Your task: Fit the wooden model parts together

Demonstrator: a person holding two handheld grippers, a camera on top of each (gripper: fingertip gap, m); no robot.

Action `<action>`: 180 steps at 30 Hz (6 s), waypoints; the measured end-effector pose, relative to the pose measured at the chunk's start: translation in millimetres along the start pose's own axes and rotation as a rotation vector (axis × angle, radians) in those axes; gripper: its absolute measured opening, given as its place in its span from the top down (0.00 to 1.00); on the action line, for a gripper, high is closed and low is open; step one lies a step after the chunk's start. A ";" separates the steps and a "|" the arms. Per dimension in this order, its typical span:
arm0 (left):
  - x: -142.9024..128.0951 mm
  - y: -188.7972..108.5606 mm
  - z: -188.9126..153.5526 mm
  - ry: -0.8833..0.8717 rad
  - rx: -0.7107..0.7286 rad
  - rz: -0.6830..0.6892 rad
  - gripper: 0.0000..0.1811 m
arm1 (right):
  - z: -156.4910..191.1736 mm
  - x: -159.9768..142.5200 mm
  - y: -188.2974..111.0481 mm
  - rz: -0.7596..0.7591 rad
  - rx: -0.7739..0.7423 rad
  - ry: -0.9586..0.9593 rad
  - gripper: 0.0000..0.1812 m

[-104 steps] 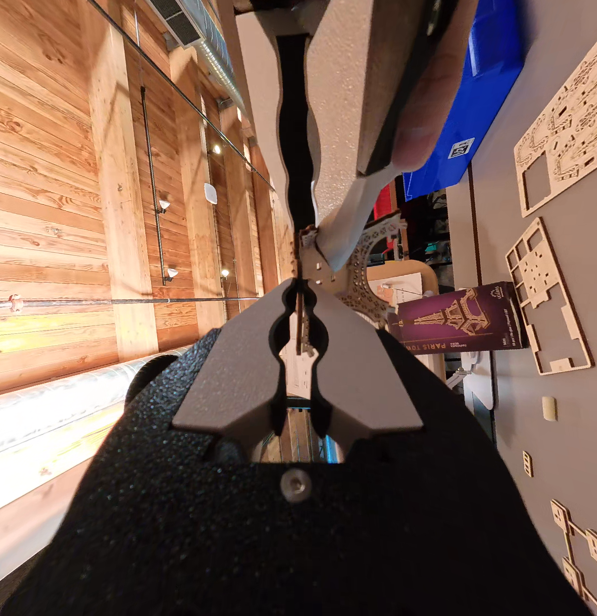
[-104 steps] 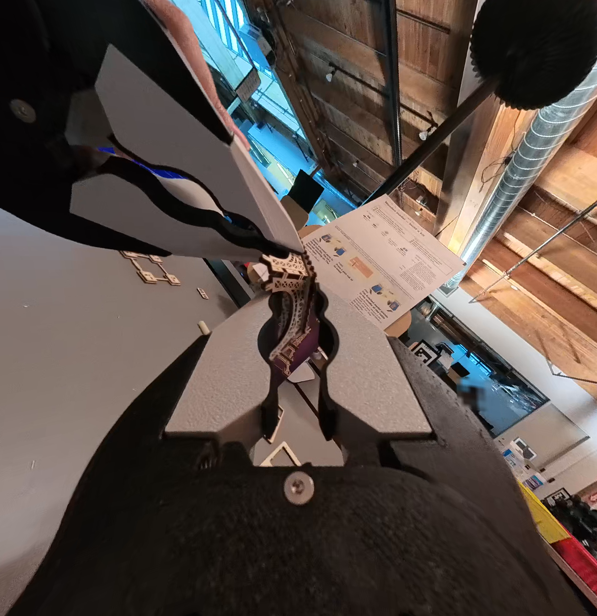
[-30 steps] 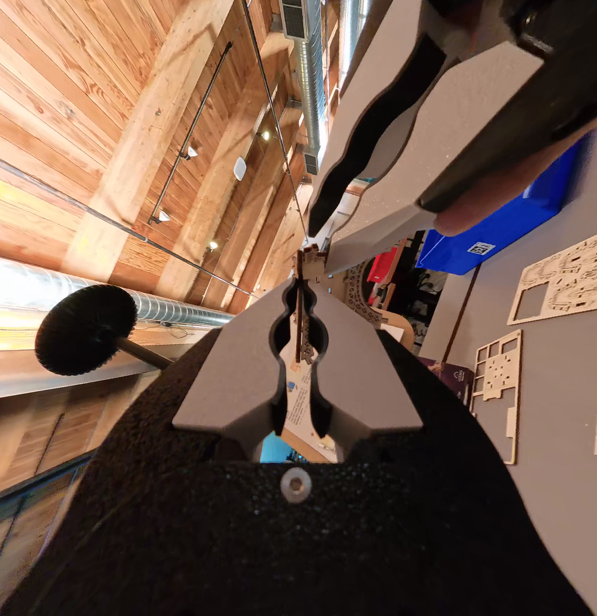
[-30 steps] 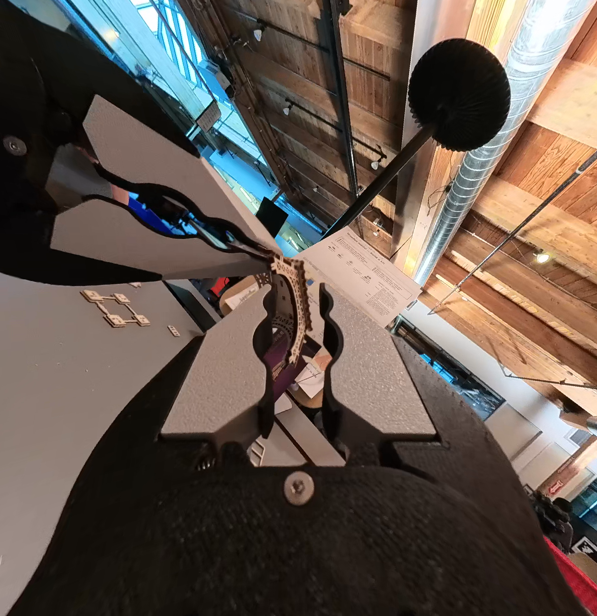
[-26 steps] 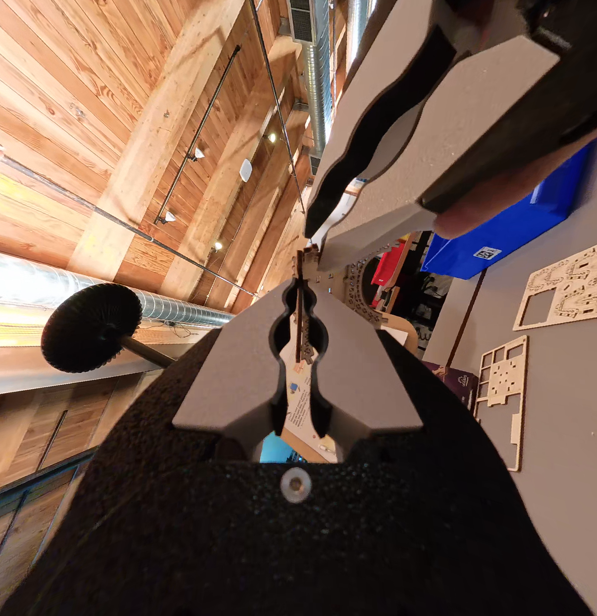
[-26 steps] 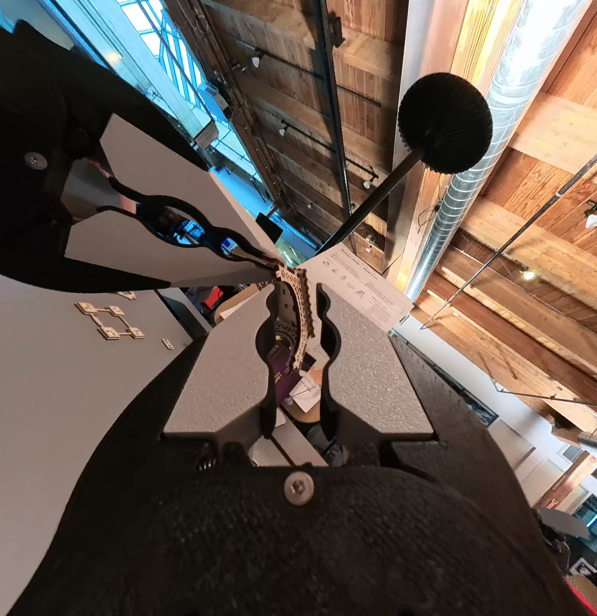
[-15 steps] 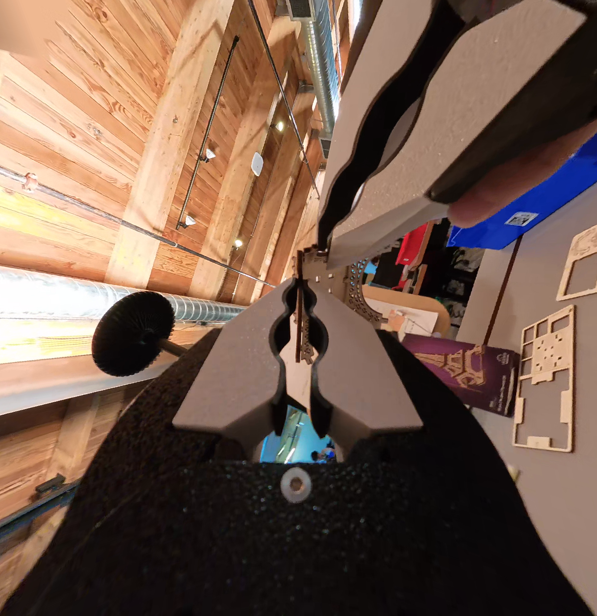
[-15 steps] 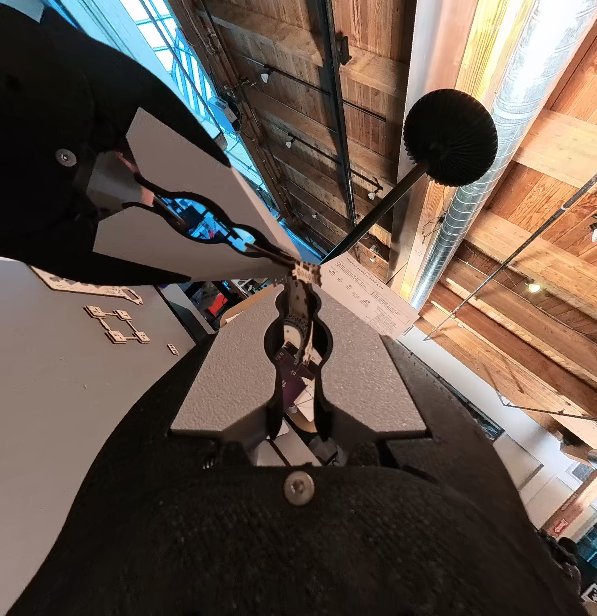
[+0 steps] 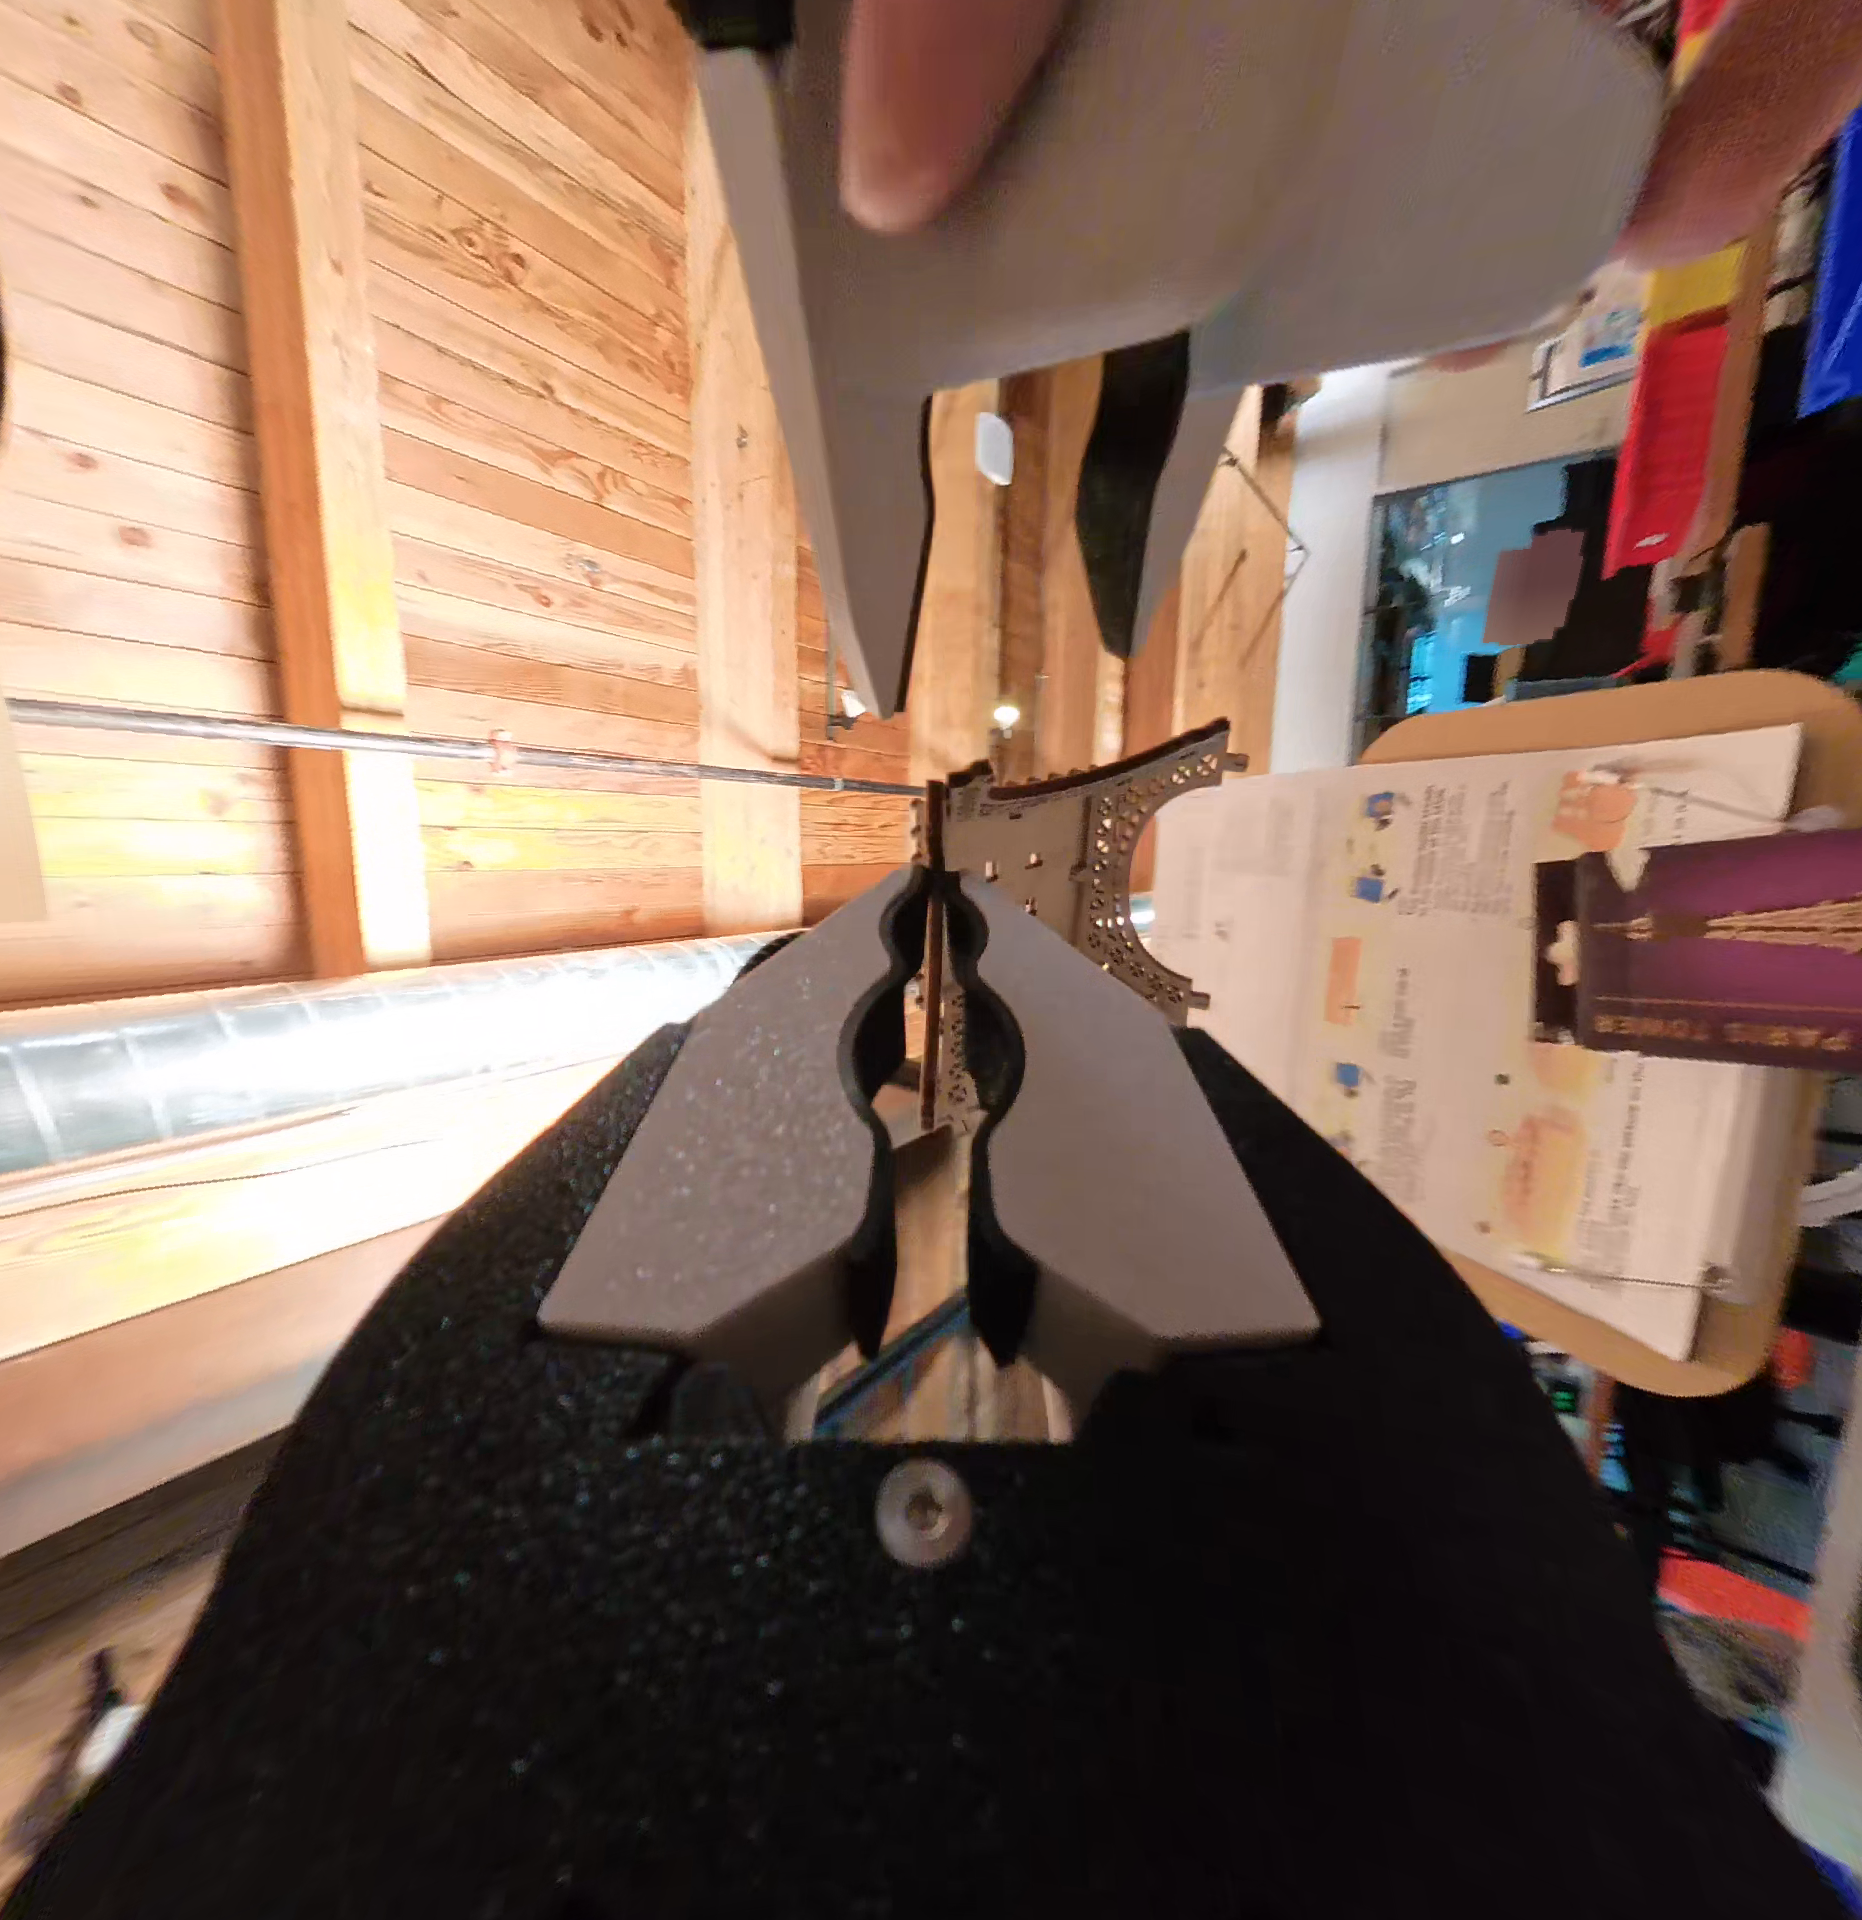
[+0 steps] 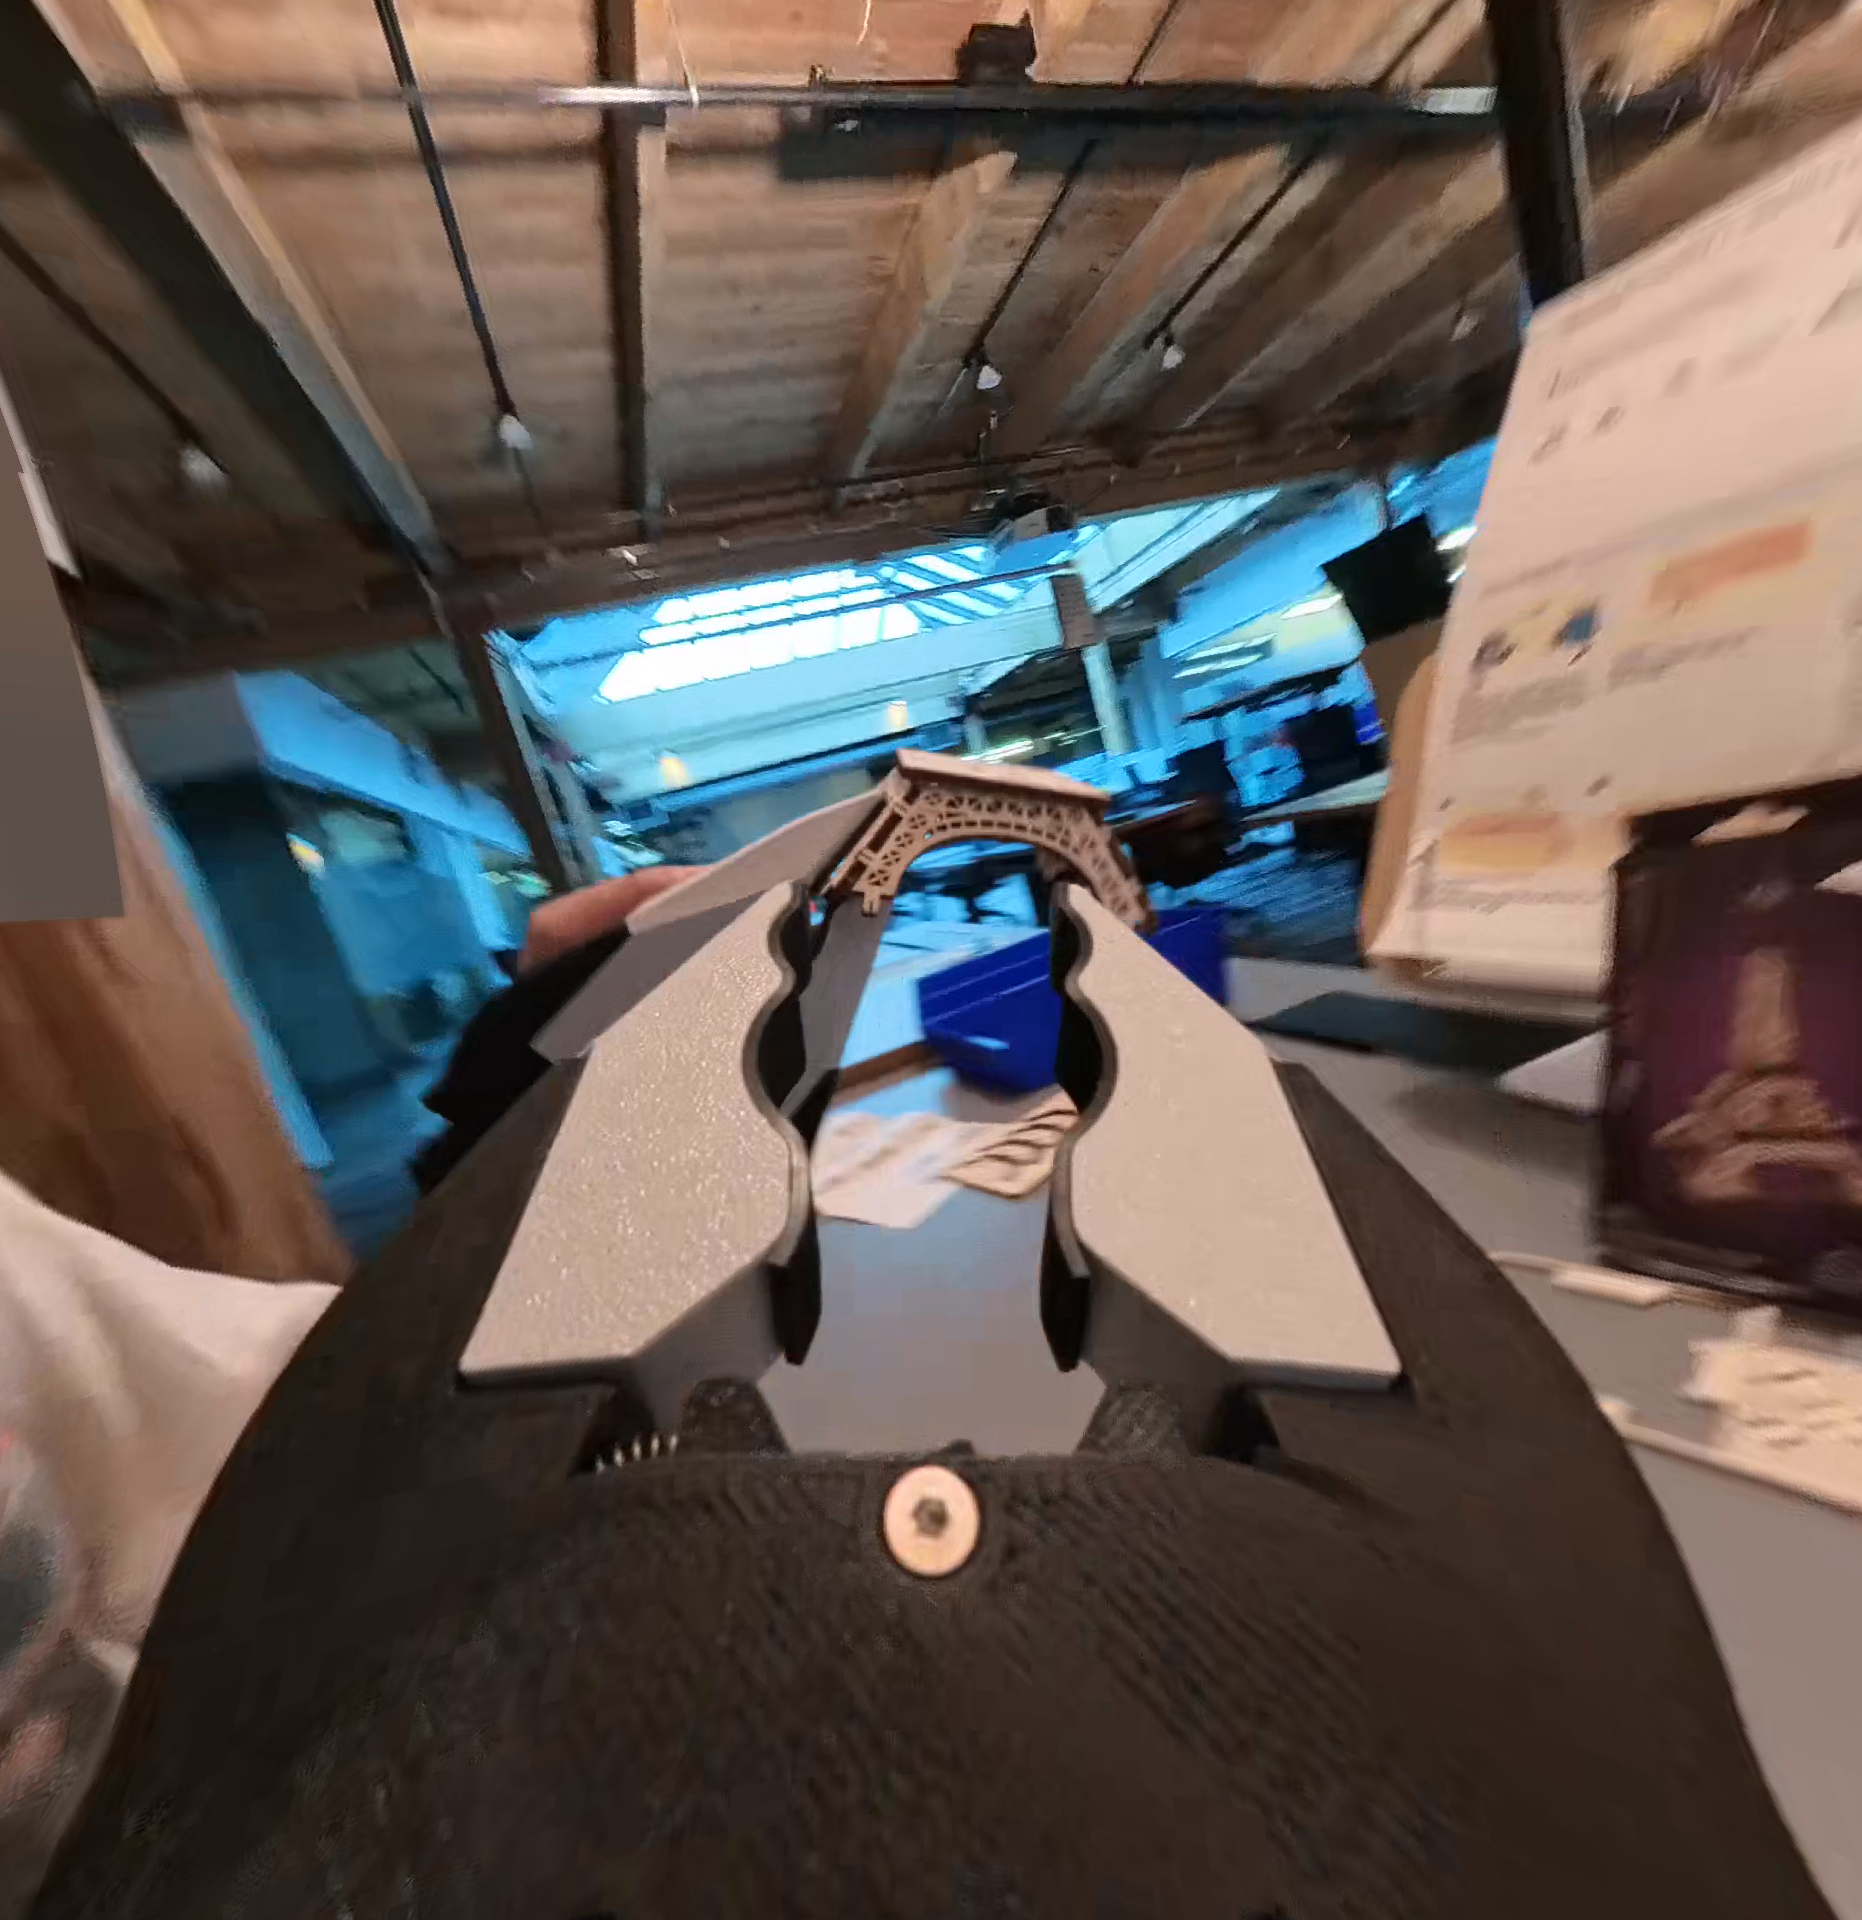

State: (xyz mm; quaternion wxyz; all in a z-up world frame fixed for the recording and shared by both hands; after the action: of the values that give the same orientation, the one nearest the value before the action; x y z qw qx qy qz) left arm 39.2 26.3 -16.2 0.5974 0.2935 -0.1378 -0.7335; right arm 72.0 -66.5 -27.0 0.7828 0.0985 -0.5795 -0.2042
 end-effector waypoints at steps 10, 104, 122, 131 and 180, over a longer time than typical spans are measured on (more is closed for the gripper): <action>7.6 5.7 -3.4 0.125 0.078 -0.018 1.00 | 12.8 -6.3 18.1 -0.046 0.045 0.174 0.85; 8.3 13.4 4.4 -0.062 0.041 0.069 1.00 | 21.6 5.2 17.8 -0.102 -0.236 -0.513 0.93; 6.8 10.2 6.1 -0.187 0.093 0.052 1.00 | 21.0 10.4 15.4 -0.108 -0.255 -0.334 0.79; 8.3 4.3 6.9 -0.206 0.168 0.000 1.00 | 27.8 8.8 19.7 -0.115 -0.149 -0.150 0.87; -21.4 -4.9 33.4 -1.265 0.159 -0.348 1.00 | 49.6 28.1 13.7 -0.295 -0.229 -0.429 0.93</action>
State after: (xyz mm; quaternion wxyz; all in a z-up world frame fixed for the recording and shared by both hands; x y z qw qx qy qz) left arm 17.8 43.1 13.2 0.2505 -0.1327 -0.4663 -0.8380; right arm 34.7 -62.3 18.0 0.6101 0.0473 -0.6844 -0.3963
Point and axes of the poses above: each gripper's, where its closed fingertips meet, y out along the fingers, x out of its top, z = x × y across the jaws, the point moved 6 cm from there along -y, back along the fingers, and after that the axes turned 2 degrees about y, right-handed, at the moved point
